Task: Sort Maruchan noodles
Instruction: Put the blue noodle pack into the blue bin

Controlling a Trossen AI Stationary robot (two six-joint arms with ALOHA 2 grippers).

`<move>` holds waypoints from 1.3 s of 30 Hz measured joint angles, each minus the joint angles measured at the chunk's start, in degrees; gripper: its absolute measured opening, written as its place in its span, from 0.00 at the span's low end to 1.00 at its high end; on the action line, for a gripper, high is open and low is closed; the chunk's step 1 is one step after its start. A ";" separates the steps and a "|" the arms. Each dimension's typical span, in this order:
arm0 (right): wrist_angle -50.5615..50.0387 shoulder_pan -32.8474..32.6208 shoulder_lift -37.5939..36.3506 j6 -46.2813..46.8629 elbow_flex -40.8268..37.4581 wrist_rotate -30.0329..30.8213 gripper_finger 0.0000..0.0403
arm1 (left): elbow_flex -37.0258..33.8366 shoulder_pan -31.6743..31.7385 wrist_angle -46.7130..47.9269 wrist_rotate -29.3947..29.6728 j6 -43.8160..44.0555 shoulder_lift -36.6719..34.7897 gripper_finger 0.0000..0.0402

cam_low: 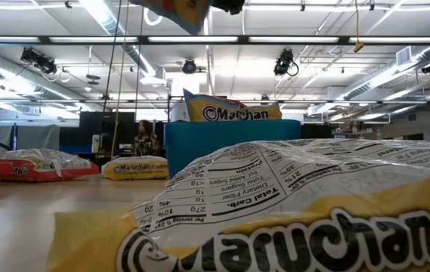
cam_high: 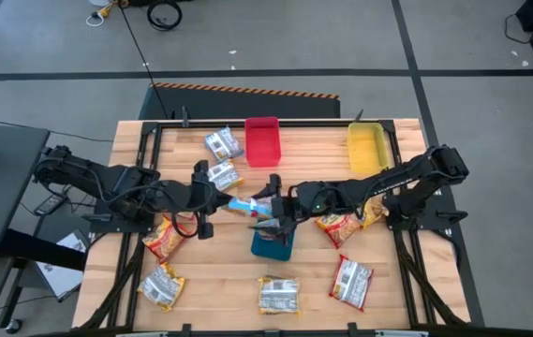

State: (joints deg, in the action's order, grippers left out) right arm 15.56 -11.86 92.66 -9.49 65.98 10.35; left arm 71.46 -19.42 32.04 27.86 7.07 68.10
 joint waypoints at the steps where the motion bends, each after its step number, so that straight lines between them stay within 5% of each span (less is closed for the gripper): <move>1: 0.37 0.14 0.00 0.80 0.00 1.33 0.86 | 0.00 0.00 -0.27 0.04 -0.02 0.00 0.01; 13: 1.91 0.35 0.00 3.78 0.00 6.09 0.84 | 0.00 0.02 -0.36 2.35 -0.20 0.00 0.01; 25: 2.42 0.36 0.00 1.29 0.00 7.97 0.37 | -0.02 1.74 0.93 2.77 0.02 0.00 0.02; 29: 1.84 0.29 0.00 0.27 0.01 8.97 0.31 | -0.02 1.97 1.22 0.77 -0.04 0.00 0.06; 39: -29.33 -0.49 0.00 8.40 9.90 13.34 0.34 | -0.43 1.97 17.59 11.48 3.42 -3.45 0.26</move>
State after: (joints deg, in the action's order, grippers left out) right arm -13.77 -12.35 92.66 -1.09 75.87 23.70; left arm 71.03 -17.45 49.64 39.34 10.49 64.64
